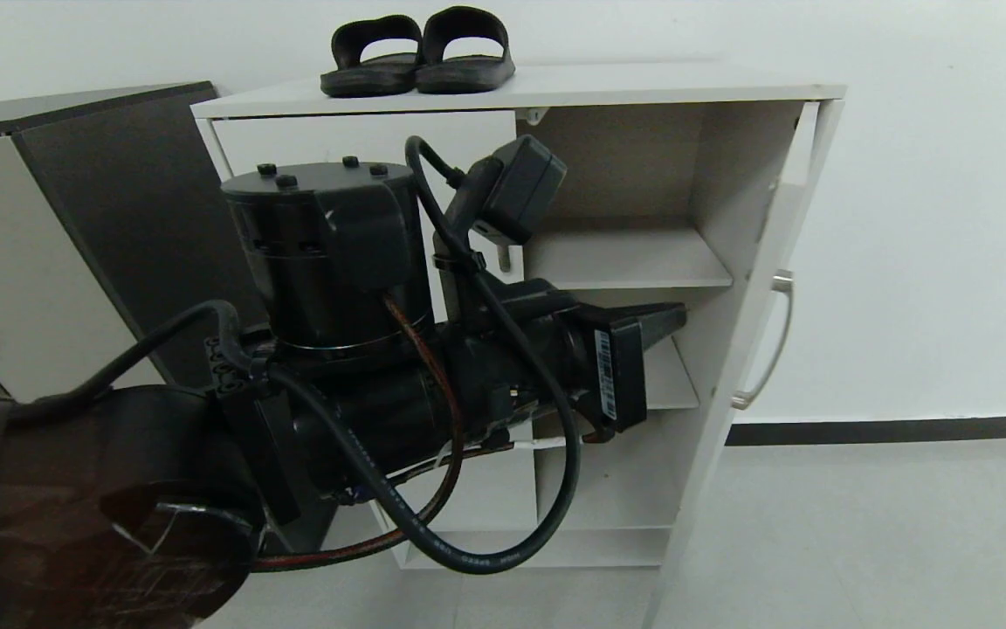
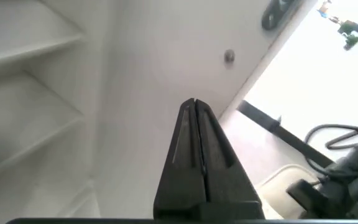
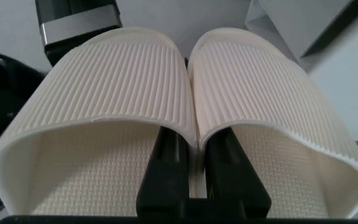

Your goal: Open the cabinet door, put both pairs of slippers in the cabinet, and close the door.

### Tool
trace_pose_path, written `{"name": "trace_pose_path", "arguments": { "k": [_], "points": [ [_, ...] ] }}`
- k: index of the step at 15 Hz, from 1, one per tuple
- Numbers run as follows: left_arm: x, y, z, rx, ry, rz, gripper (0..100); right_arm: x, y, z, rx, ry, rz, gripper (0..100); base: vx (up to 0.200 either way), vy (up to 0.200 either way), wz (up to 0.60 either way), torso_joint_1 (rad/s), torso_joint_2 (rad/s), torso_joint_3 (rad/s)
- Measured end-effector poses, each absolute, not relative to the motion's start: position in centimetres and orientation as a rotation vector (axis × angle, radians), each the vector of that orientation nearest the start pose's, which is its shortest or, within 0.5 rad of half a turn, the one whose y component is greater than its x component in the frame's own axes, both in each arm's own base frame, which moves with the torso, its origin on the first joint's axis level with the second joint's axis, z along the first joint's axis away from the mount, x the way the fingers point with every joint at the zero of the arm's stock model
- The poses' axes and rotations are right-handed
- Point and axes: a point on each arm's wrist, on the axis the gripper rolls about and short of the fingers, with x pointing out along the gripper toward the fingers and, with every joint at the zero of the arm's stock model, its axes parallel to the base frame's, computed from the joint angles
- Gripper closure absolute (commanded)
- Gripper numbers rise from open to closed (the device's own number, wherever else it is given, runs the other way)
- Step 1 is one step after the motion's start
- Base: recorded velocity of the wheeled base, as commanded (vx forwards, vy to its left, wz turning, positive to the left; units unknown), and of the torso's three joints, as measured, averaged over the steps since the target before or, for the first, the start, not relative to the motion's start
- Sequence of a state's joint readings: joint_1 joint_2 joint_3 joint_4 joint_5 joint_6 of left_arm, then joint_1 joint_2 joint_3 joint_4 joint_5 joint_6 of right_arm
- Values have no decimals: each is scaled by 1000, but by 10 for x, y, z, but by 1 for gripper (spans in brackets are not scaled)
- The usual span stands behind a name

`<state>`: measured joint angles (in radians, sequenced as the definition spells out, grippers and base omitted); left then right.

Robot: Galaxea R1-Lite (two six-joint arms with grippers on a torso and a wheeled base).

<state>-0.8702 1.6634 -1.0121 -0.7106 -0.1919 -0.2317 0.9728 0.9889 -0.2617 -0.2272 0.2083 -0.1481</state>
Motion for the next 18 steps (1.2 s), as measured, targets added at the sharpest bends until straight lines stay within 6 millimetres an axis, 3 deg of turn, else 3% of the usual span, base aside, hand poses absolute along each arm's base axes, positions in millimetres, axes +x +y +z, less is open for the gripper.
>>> {"name": "trace_pose_path", "arguments": {
  "k": [3, 5, 7, 10, 13, 15, 18],
  "points": [
    [211, -233, 256, -243, 31, -995, 100, 61, 96, 145, -307, 422, 1167, 100, -133, 0, 0, 0, 10, 2],
    [219, -210, 259, -249, 8, -892, 100, 71, 103, 154, -242, 449, 1023, 100, 0, 0, 0, 0, 0, 0],
    [214, -183, 265, -238, 35, -792, 100, 86, 118, 163, -155, 462, 870, 100, 0, 0, 0, 0, 0, 0],
    [179, -136, 273, -164, 182, -601, 100, 115, 154, 172, -58, 408, 630, 100, 0, 0, 0, 0, 0, 0],
    [142, -86, 273, -66, 182, -158, 100, 157, 192, 170, -9, 332, 301, 100, 0, 0, 0, 0, 0, 0],
    [128, -50, 262, -24, 178, 51, 100, 190, 206, 166, 19, 286, 127, 100, 0, 0, 0, 0, 0, 0],
    [96, -3, 230, -20, 179, 381, 100, 214, 209, 156, 9, 297, 48, 100, 0, 0, 0, 0, 0, 0]
  ]
}}
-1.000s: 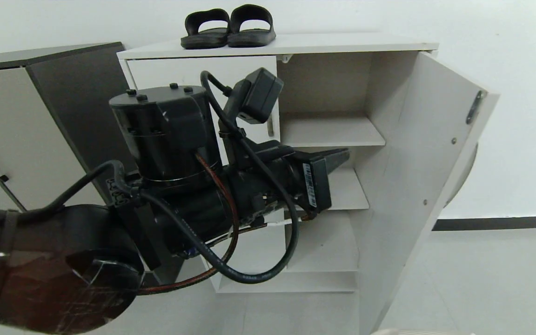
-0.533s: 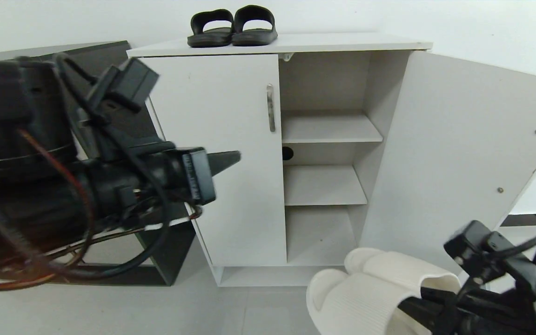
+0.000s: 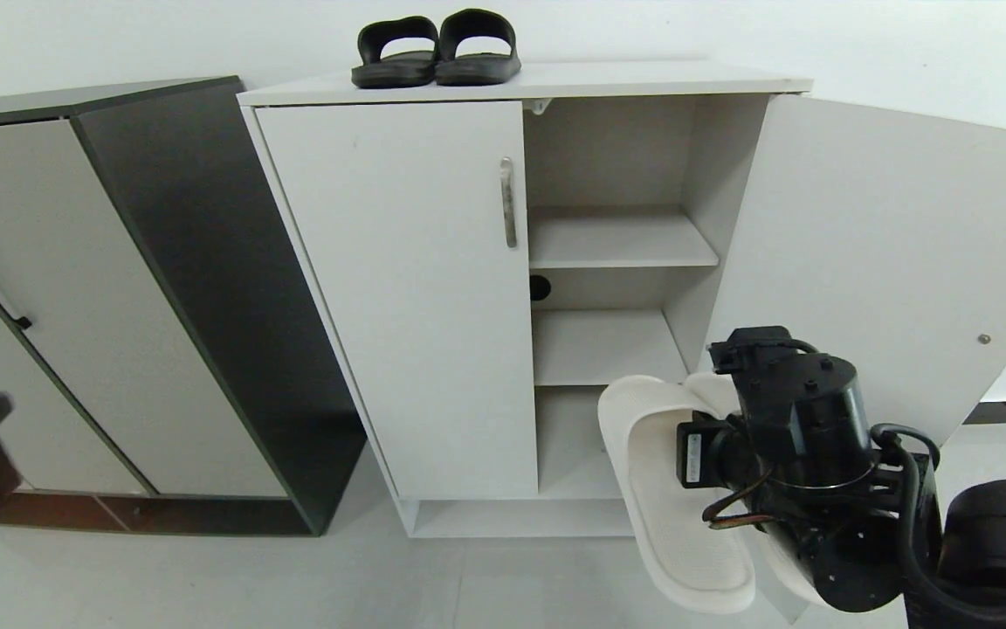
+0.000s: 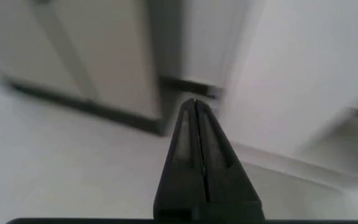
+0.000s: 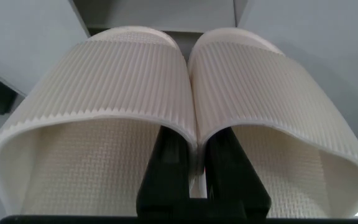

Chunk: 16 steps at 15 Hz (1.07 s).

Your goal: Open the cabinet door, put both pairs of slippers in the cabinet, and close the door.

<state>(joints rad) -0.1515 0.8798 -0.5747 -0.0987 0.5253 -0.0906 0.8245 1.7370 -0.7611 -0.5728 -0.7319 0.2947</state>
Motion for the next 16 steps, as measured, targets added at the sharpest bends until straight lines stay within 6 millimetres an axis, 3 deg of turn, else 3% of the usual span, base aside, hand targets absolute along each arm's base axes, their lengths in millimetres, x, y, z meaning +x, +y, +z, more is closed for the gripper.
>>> {"name": "trace_pose_path", "arguments": {
  "k": [3, 7, 10, 16],
  "points": [
    [48, 10, 168, -6, 219, 489, 100, 216, 207, 145, -13, 320, 36, 100, 0, 0, 0, 0, 0, 0],
    [4, 4, 103, 13, 192, 186, 100, 212, 204, 136, -29, 315, 42, 100, 0, 0, 0, 0, 0, 0],
    [-14, -1, 82, 27, 110, -54, 100, 208, 208, 134, -41, 318, 62, 100, 0, 0, 0, 0, 0, 0],
    [-22, -1, 75, 44, 14, -67, 100, 200, 218, 133, -38, 316, 106, 100, 0, 0, 0, 0, 0, 0]
  ]
}}
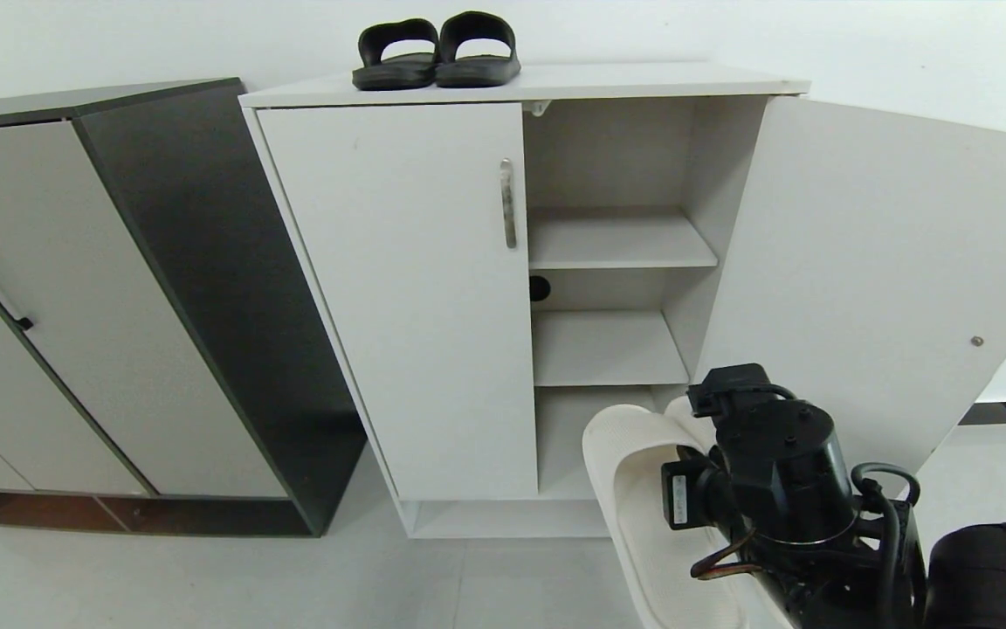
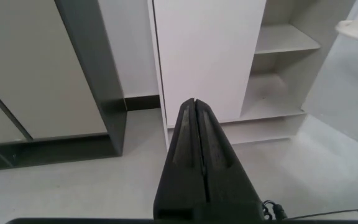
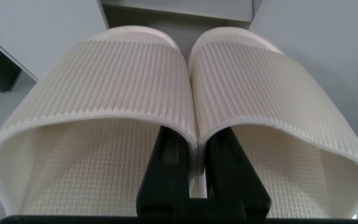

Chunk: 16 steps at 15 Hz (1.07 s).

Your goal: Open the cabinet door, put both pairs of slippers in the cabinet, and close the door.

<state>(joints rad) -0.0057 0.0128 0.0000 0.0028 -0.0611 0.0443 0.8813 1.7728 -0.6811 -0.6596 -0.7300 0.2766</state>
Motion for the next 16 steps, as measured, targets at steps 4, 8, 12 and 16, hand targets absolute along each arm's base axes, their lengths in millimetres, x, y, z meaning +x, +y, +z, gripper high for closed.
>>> {"name": "trace_pose_path", "arguments": {
  "k": [4, 8, 12, 16],
  "points": [
    [-23, -1, 75, 46, 5, -68, 100, 205, 224, 129, -30, 307, 102, 100, 0, -100, 0, 2, 1, 1],
    [-23, -1, 75, 43, 4, -68, 100, 211, 232, 120, -31, 308, 101, 100, 0, -150, 0, 4, -1, 3],
    [-23, -1, 75, 31, 4, -67, 100, 218, 243, 113, -29, 305, 107, 100, 0, 0, 0, 0, 0, 0],
    [-23, -1, 75, 33, 4, -66, 100, 234, 267, 108, -9, 288, 120, 100, 0, 0, 0, 0, 0, 0]
  ]
}}
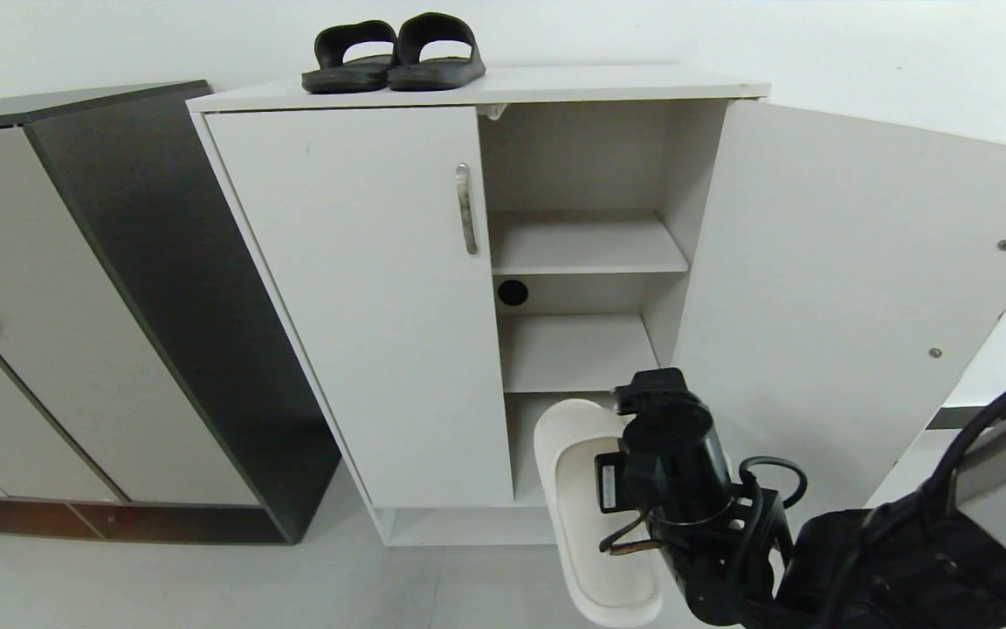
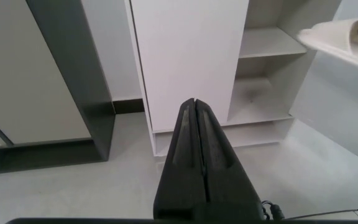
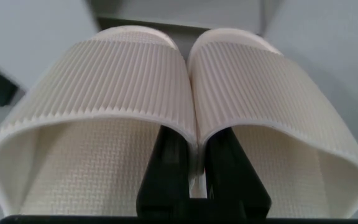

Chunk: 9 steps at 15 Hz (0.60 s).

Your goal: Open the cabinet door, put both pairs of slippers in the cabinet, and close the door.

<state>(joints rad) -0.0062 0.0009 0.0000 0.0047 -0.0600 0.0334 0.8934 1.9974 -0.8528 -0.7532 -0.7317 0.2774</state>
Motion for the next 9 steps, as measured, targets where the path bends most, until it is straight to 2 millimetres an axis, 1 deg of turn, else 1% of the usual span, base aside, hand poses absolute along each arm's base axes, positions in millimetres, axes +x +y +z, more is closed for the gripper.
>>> {"name": "trace_pose_path", "arguments": {
  "k": [2, 4, 7, 9],
  "points": [
    [-23, -1, 75, 37, 4, -66, 100, 244, 273, 98, -17, 298, 110, 100, 0, 0, 0, 0, 0, 0],
    [-23, -1, 75, 37, 4, -66, 100, 248, 279, 90, -9, 292, 113, 100, 0, 0, 0, -1, 1, -38],
    [-23, -1, 75, 37, 4, -66, 100, 255, 284, 79, -6, 290, 109, 100, 0, 0, 0, 2, 4, -172],
    [-23, -1, 75, 36, 4, -66, 100, 260, 292, 75, 18, 259, 111, 100, 0, 0, 0, 5, 2, -186]
  ]
}}
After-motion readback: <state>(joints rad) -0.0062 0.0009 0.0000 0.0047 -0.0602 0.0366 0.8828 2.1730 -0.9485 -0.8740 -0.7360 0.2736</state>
